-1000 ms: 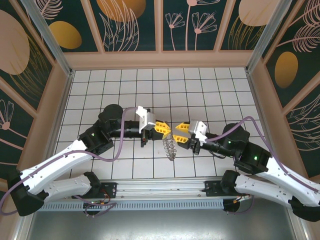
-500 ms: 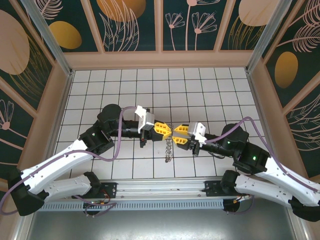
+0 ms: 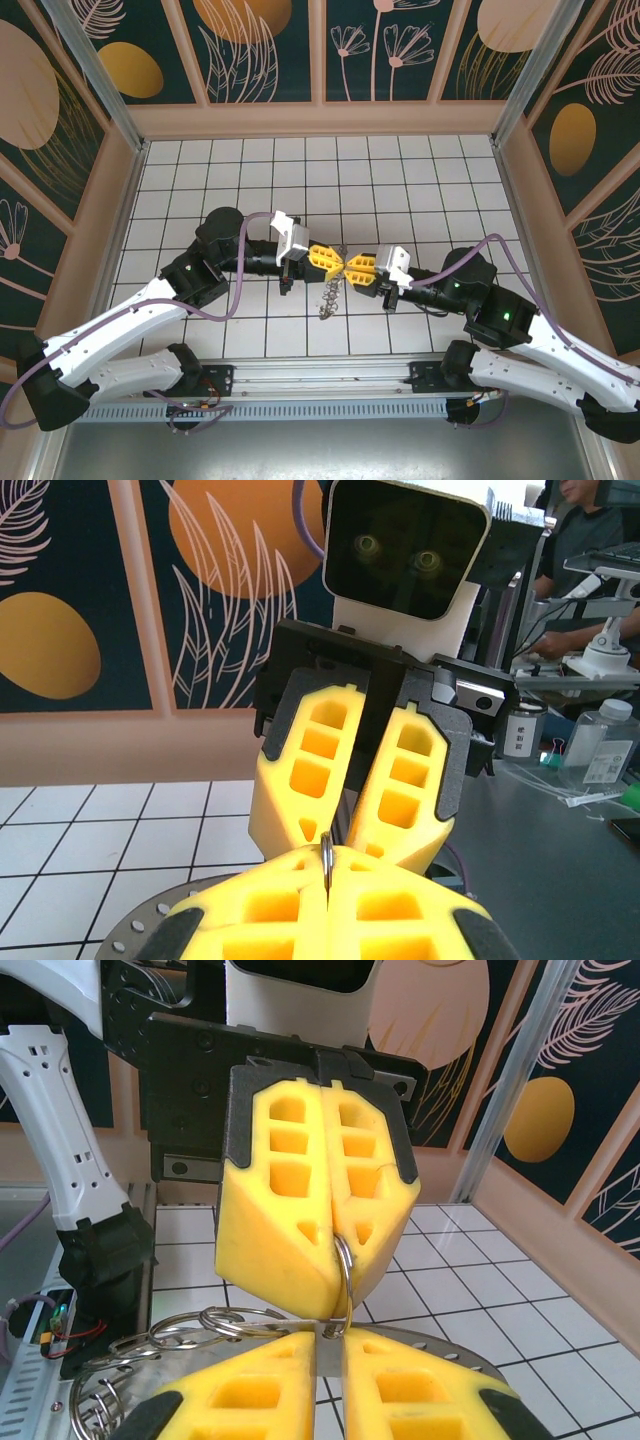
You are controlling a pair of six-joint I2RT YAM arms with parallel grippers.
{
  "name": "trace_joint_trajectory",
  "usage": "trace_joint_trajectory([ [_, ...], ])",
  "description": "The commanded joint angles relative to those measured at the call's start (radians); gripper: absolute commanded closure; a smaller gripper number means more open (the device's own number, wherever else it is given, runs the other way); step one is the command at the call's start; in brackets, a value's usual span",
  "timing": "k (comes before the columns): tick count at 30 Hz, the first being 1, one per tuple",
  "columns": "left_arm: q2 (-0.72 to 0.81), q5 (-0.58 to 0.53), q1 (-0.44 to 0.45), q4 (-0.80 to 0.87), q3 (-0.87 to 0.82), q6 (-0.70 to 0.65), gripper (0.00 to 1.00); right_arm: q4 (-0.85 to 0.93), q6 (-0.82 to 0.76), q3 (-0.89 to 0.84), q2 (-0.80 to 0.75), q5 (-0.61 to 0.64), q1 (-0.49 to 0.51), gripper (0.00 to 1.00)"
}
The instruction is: Put the keys on the keyring
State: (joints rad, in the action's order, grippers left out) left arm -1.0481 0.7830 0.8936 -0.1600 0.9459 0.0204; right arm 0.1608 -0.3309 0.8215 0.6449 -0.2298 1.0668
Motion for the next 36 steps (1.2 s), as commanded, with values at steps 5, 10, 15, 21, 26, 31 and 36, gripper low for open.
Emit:
trace_joint_trajectory([
  [5, -0.013, 0.049, 0.007, 0.009, -0.001, -0.009, 1.0, -0.11, 0.014, -0.013, 0.004, -0.019, 0.006, 0.78],
  [10, -0.012, 0.053, 0.006, 0.02, -0.002, -0.016, 1.0, -0.129, 0.018, -0.016, -0.006, -0.024, 0.007, 0.79],
  [15, -0.015, 0.058, 0.006, 0.029, 0.0, -0.016, 1.0, -0.139, 0.018, -0.018, -0.007, -0.028, 0.006, 0.83],
  [21, -0.018, 0.06, 0.007, 0.049, 0.005, -0.026, 1.0, -0.147, 0.016, -0.017, -0.01, -0.035, 0.005, 0.84],
  [26, -0.02, 0.06, 0.006, 0.057, 0.008, -0.031, 1.0, -0.164, 0.021, -0.029, -0.032, -0.043, 0.006, 0.79],
  [31, -0.027, 0.063, 0.006, 0.073, 0.021, -0.042, 1.0, -0.164, 0.021, -0.034, -0.037, -0.04, 0.005, 0.79],
  [36, -0.03, 0.065, 0.005, 0.083, 0.021, -0.044, 1.0, -0.17, 0.018, -0.038, -0.043, -0.04, 0.006, 0.79],
])
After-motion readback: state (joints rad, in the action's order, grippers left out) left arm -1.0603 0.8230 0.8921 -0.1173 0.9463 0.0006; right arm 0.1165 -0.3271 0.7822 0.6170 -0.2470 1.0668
